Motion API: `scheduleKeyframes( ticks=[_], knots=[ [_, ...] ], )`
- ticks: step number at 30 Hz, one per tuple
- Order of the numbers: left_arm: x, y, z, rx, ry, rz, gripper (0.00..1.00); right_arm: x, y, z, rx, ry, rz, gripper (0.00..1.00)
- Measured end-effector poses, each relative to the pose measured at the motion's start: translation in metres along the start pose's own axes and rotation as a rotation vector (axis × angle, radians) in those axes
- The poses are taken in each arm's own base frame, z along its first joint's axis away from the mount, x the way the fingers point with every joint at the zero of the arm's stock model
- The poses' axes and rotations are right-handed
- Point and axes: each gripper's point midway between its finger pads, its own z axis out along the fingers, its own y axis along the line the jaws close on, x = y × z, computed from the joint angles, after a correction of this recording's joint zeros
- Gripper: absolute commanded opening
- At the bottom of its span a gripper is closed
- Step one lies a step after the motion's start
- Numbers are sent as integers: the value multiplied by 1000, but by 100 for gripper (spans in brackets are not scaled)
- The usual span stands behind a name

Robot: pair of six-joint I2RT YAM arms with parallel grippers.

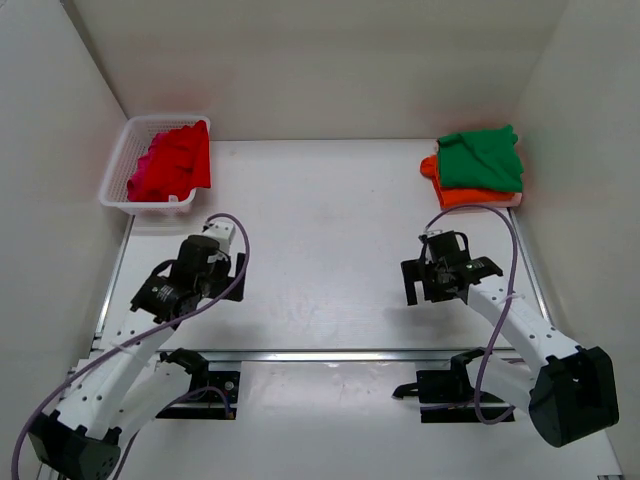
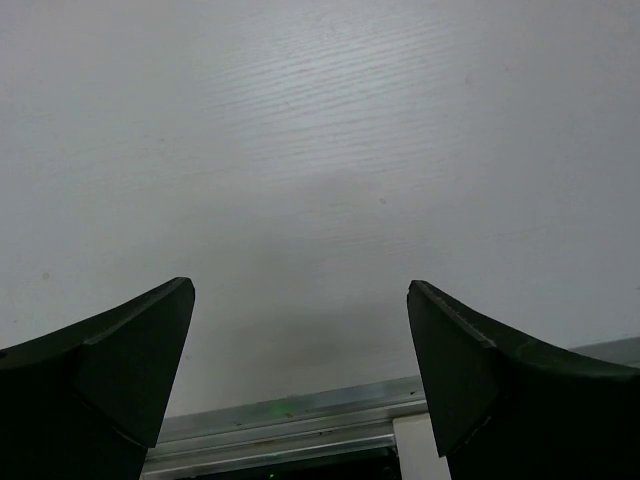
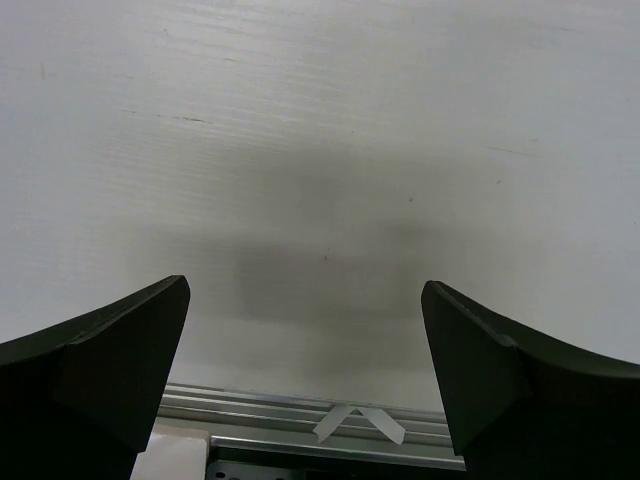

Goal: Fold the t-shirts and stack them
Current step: Grab crumpled tshirt from bin with the right arm

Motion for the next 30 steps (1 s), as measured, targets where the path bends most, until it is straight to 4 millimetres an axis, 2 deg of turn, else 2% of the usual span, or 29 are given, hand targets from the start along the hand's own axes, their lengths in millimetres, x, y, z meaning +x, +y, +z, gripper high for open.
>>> scheduleKeyframes(
  ticks=[4,11,14,16,17,18,22,23,24,25,26,28,30],
  knots=[
    [6,-14,4,48,37,51,98,-1,-6,0,14,-2,23,100],
    [-5,-5,-10,56,-51,12,97,-7,-3,-7,1,-49,15,99],
    [-3,4,-4,22,-17,-18,82,-7,-4,-8,2,-52,20,100],
    [-12,27,1,-57,45,-92,73,-10,-12,-11,18,-72,53,99],
    [-24,36,0,-91,52,-109,74,-12,-18,-14,27,-90,81,99],
    [-45,48,1,-144,59,-133,77,-15,-24,-19,34,-117,111,99],
    [-178,82,21,-241,-46,-211,80,-36,-55,-56,59,-271,278,99],
    [-222,95,38,-253,-90,-247,76,-45,-60,-69,62,-313,303,98],
    [-246,104,50,-261,-126,-268,72,-55,-61,-80,56,-352,307,95],
    [-267,118,68,-276,-139,-297,69,-67,-55,-92,34,-389,288,88],
    [-280,130,86,-288,-143,-322,70,-79,-46,-103,5,-429,260,84],
    [-290,152,124,-303,-129,-364,71,-94,-30,-117,-52,-489,216,80],
    [-280,171,163,-310,-91,-411,70,-100,-21,-121,-93,-511,201,81]
  ],
)
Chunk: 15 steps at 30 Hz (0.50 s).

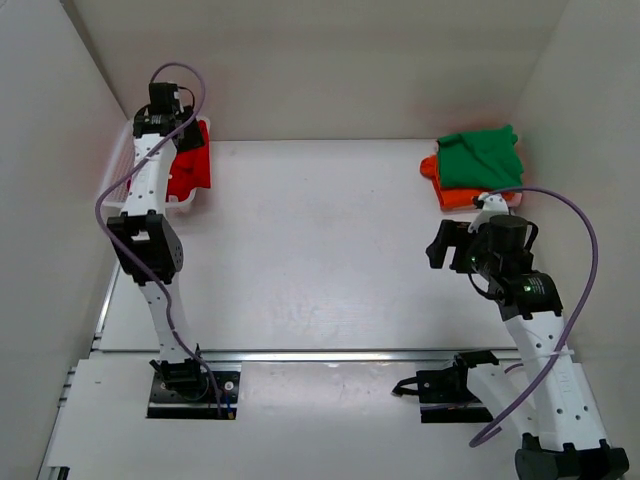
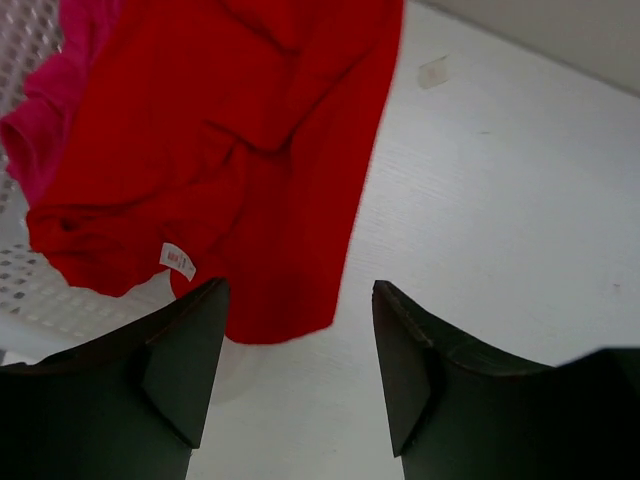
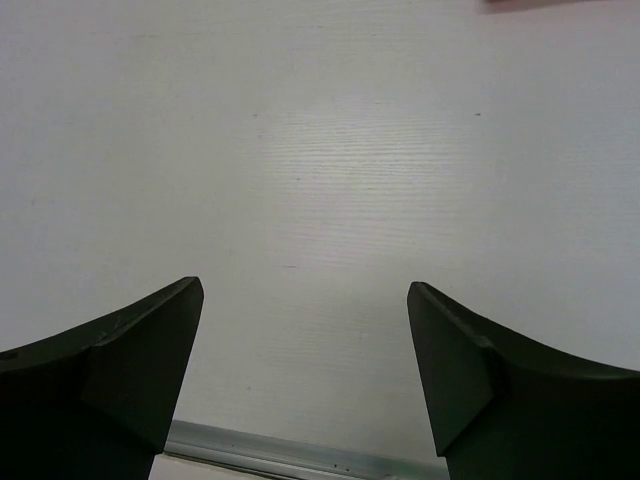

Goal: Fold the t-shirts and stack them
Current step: Grab crumpled tshirt from bin with the right arm

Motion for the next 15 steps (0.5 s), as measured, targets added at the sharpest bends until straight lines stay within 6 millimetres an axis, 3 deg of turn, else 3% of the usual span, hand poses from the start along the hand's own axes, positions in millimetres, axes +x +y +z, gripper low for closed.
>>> scheduleKeyframes(
  ticks=[3,6,8,15],
  knots=[
    [32,17,50,-28,97,-40,68,1,-1,3,-13,8,28,82],
    [50,27,80,-61,130,-59,69,2,1,10,-33,21,40,82],
    [54,25,90,-64,126,-61,69,8,3,19,-48,47,47,82],
    [38,2,96,-8,35,-59,73,23,3,34,-73,98,76,82]
  ],
)
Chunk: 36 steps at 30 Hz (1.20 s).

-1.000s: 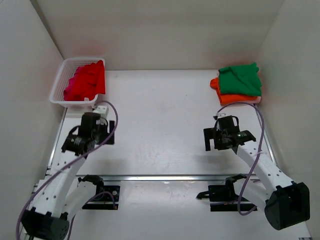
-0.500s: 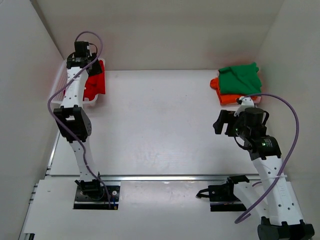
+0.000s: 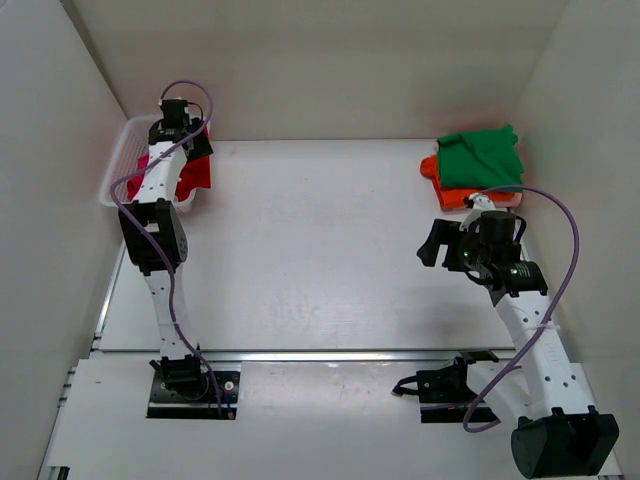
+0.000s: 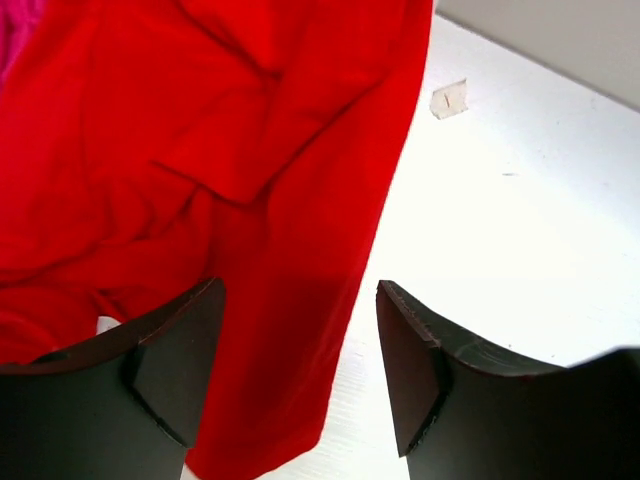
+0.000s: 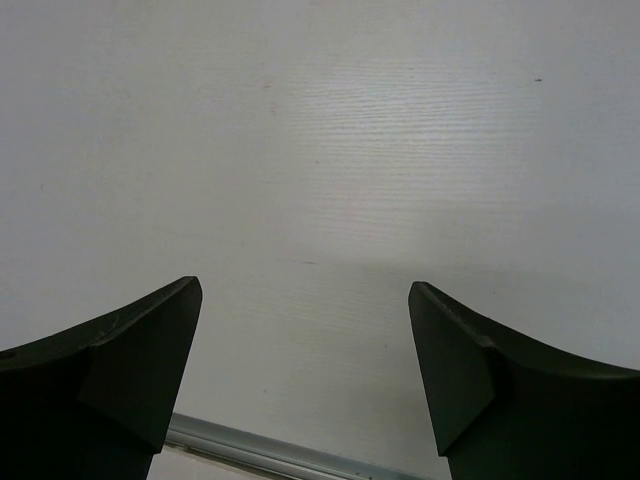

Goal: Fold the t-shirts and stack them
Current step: Grab crumpled tshirt from bin with the right arm

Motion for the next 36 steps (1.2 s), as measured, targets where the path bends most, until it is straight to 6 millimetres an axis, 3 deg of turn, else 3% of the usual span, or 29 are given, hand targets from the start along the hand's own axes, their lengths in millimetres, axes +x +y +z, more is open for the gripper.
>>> scheduleKeyframes(
  ticks=[6,11,17,22,25,28,29,31,33,34,36],
  knots=[
    [-2,2,3,-21,-19,-6,73,-3,3,4,-17,-10,4,82],
    [-16,19,13,-52,-84,-69,74,-2,4,10,-27,-4,1,82],
    [-6,43,30,-117,-83,-101,77,8,4,22,-42,42,19,83],
    [-27,44,62,-126,-131,-144,78,7,5,25,-51,39,26,82],
    [-18,48,84,-133,-110,-169,76,5,6,27,-58,38,32,82],
    [4,57,109,-150,-62,-202,75,7,6,29,-61,47,39,82],
    [8,60,114,-153,-53,-211,71,7,6,30,-63,49,42,82],
    [16,64,120,-153,-37,-229,32,7,7,32,-65,51,46,81],
    [15,66,120,-157,-37,-241,11,7,7,34,-67,55,50,81],
    [13,67,119,-156,-41,-242,2,7,7,35,-67,57,54,81],
    [13,66,119,-158,-43,-232,0,9,10,36,-72,64,61,81]
  ],
)
